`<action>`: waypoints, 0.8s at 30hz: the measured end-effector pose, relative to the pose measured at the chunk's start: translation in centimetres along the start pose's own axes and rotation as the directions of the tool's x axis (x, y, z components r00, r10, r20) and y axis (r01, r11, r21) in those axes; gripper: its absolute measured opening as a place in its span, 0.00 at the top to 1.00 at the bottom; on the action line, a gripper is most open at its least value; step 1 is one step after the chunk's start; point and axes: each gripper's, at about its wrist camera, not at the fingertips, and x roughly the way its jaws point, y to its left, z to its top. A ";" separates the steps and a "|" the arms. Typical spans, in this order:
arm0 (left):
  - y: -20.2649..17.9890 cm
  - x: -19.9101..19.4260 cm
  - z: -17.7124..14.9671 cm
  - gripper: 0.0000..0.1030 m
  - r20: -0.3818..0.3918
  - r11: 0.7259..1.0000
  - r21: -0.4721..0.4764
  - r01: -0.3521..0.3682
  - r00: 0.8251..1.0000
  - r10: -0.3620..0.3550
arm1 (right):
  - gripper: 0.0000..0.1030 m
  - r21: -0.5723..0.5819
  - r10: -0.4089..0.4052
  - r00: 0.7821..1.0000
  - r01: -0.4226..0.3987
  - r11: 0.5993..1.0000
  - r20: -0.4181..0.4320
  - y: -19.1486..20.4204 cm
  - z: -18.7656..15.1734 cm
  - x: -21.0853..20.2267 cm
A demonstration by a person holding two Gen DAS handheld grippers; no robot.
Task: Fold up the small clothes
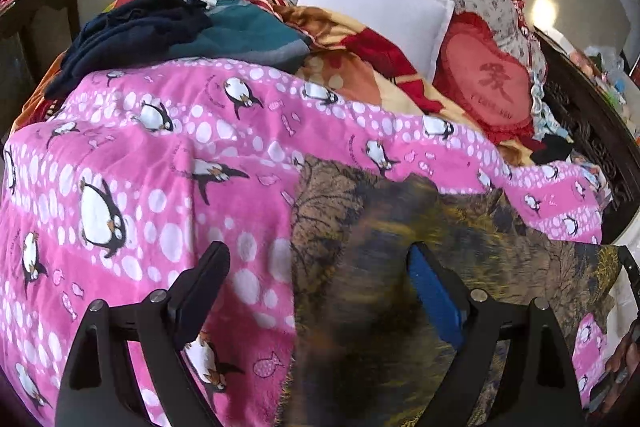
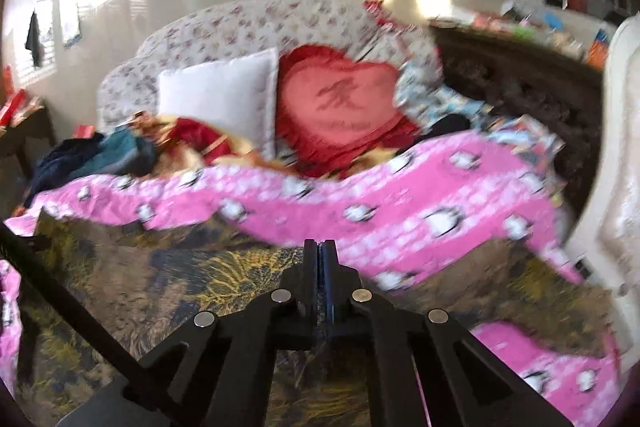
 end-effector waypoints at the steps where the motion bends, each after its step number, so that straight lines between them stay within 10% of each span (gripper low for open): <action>1: 0.0 0.0 0.1 0.13 0.000 1.000 0.007 -0.004 1.000 0.004 | 0.98 -0.003 -0.043 0.999 0.043 0.999 0.009 -0.3 0.3 -0.2; 10: -1.4 2.1 -0.4 0.14 -0.057 0.997 0.058 -0.056 0.997 0.060 | 0.98 0.031 -0.008 0.999 0.009 0.999 -0.049 -0.7 0.0 1.7; 18: 0.1 1.2 0.3 0.21 -0.056 1.000 0.007 0.017 0.998 -0.017 | 0.99 0.040 -0.140 0.990 0.140 0.989 -0.012 -3.7 0.0 0.0; 24: 1.1 0.7 0.5 0.21 -0.059 0.998 -0.042 0.053 0.997 -0.056 | 0.99 0.085 0.002 0.997 0.004 0.996 -0.072 -4.7 -0.7 0.8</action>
